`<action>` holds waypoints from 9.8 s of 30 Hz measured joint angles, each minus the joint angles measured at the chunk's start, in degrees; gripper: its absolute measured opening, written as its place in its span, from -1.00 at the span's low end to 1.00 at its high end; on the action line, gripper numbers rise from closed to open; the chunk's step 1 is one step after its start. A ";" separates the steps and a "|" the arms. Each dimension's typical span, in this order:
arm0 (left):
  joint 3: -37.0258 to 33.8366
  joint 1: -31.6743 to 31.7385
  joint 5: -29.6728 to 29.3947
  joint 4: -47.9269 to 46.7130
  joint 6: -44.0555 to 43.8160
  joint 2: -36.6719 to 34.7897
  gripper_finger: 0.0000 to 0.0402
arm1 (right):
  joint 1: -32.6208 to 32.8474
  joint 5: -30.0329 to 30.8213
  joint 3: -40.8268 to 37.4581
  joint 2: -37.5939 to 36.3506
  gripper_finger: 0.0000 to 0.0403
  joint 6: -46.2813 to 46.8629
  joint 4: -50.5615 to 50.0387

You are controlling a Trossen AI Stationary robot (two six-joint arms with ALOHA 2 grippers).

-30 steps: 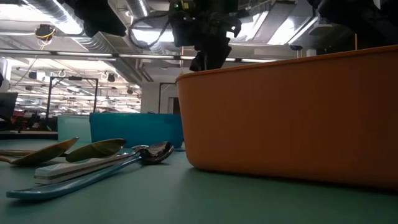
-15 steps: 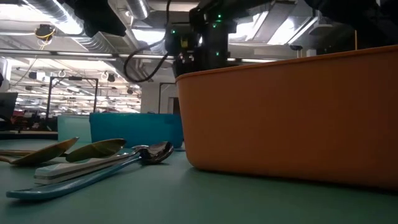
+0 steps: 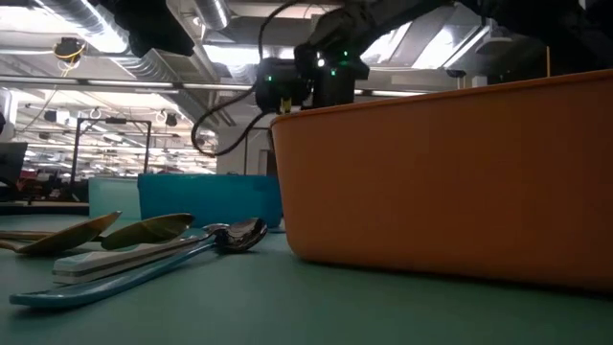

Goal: Sort silverware by color (type)
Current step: Put the blue spoon into the transparent green bin, then put the patterned blue spoon into the blue bin

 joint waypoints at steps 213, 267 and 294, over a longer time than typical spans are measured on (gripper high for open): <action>-25.99 38.98 -3.52 3.65 -1.32 5.29 -1.00 | 4.83 14.01 24.54 -7.78 -0.55 -17.78 -2.38; -29.40 40.48 -3.45 6.51 -1.64 5.27 -0.88 | 4.85 14.01 24.52 -7.78 -0.55 -7.77 -20.83; -29.40 40.46 -3.45 6.49 -3.17 5.27 -0.88 | 0.82 11.81 24.02 -15.21 -0.55 3.42 -32.25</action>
